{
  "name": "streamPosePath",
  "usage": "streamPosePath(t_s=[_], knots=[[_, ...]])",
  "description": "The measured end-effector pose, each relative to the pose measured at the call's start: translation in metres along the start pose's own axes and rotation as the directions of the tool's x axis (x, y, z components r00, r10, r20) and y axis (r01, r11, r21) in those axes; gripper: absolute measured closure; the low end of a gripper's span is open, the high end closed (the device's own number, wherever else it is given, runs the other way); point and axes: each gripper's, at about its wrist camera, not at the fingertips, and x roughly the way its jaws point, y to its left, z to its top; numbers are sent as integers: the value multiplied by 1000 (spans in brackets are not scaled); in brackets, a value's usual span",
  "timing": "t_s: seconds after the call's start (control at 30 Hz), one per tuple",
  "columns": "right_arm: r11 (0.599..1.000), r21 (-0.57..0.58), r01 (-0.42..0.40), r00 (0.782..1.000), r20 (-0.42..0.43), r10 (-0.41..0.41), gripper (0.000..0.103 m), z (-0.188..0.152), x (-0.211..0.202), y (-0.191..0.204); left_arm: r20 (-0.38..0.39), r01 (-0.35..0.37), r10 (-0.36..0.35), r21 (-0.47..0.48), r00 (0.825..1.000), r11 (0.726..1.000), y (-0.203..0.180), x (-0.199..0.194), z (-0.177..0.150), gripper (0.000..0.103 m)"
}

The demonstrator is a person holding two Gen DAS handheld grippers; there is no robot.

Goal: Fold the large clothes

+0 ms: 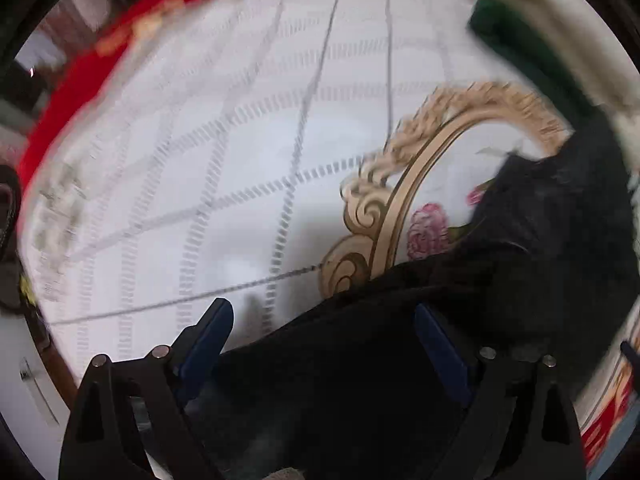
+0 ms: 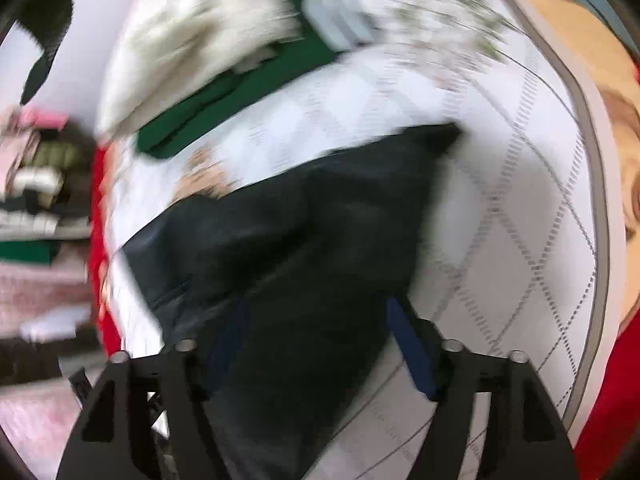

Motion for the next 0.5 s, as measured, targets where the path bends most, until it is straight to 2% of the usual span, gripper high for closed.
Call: streamPosePath(t_s=[0.07, 0.13, 0.17, 0.2, 0.27, 0.3, 0.4, 0.47, 0.5], knots=[[997, 58, -48, 998, -27, 49, 27, 9, 19, -19, 1, 18, -18, -2, 1000, 1000, 2, 7, 2, 8], [977, 129, -169, 981, -72, 179, 28, 15, 46, -34, 17, 22, -22, 20, 1000, 1000, 4, 5, 0, 7], [971, 139, -195, 975, -75, 207, 34, 17, 53, -35, 25, 22, -23, 30, 999, 999, 5, 4, -1, 7], [975, 121, -186, 981, -38, 191, 56, 16, 53, -33, 30, 19, -21, 41, 999, 999, 5, 3, 0, 7], [973, 123, -193, 981, -12, 196, 80, 6, 45, -37, 31, 9, -11, 69, 999, 998, 1, 3, 2, 7], [963, 158, -217, 976, 7, 218, 85, 1, 37, -44, 36, 13, -17, 92, 999, 996, -4, 3, 5, 7], [936, 292, -198, 980, 39, 196, 85, -39, 1, -81, 39, 47, -56, 203, 998, 978, -37, 3, 11, 7], [935, 335, -120, 990, -26, 137, 85, -69, -11, -107, 44, 47, -63, 307, 997, 951, -61, 2, 10, 7], [940, 335, -64, 993, -76, 94, 77, -85, -17, -121, 44, 56, -76, 348, 996, 936, -72, -1, 9, 7]])
